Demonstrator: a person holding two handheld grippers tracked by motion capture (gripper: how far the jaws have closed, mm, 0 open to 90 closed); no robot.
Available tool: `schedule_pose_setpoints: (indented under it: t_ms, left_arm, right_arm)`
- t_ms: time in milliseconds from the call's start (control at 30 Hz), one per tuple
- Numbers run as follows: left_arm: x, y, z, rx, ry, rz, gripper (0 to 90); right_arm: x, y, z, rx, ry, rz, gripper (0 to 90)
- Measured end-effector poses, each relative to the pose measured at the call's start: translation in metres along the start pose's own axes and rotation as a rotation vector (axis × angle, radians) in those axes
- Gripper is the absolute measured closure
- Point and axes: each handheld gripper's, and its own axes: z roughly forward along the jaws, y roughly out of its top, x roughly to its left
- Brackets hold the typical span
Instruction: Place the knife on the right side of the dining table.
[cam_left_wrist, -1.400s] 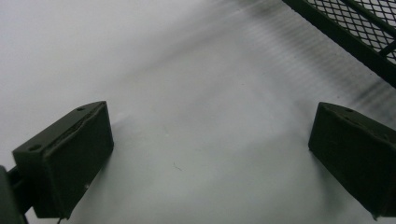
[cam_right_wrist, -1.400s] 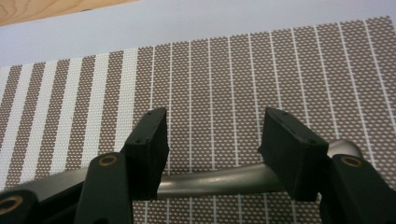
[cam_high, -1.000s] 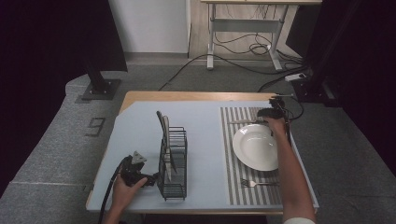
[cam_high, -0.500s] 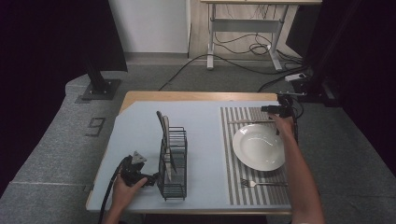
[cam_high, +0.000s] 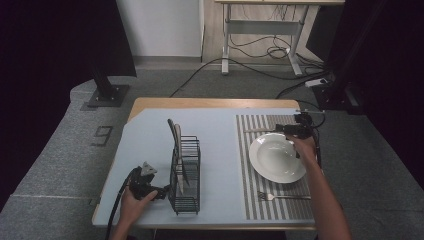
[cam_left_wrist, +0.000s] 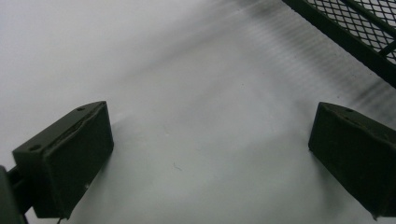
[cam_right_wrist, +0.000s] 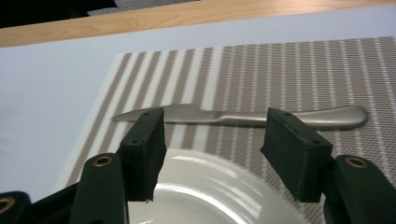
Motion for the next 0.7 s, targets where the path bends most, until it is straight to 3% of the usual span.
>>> schedule_pose_setpoints:
  t_ms: [367, 433, 700]
  left_arm:
    - [0.000, 0.000, 0.000, 0.001, 0.001, 0.001, 0.0]
    - [0.000, 0.000, 0.000, 0.001, 0.001, 0.001, 0.0]
    - [0.000, 0.000, 0.000, -0.001, 0.002, -0.001, 0.0]
  right_arm:
    - [0.041, -0.027, -0.028, -0.066, 0.094, -0.076, 38.8]
    - [0.058, -0.041, -0.036, -0.072, 0.132, -0.107, 38.7]
    - [0.097, -0.066, -0.050, -0.094, 0.221, -0.174, 38.7]
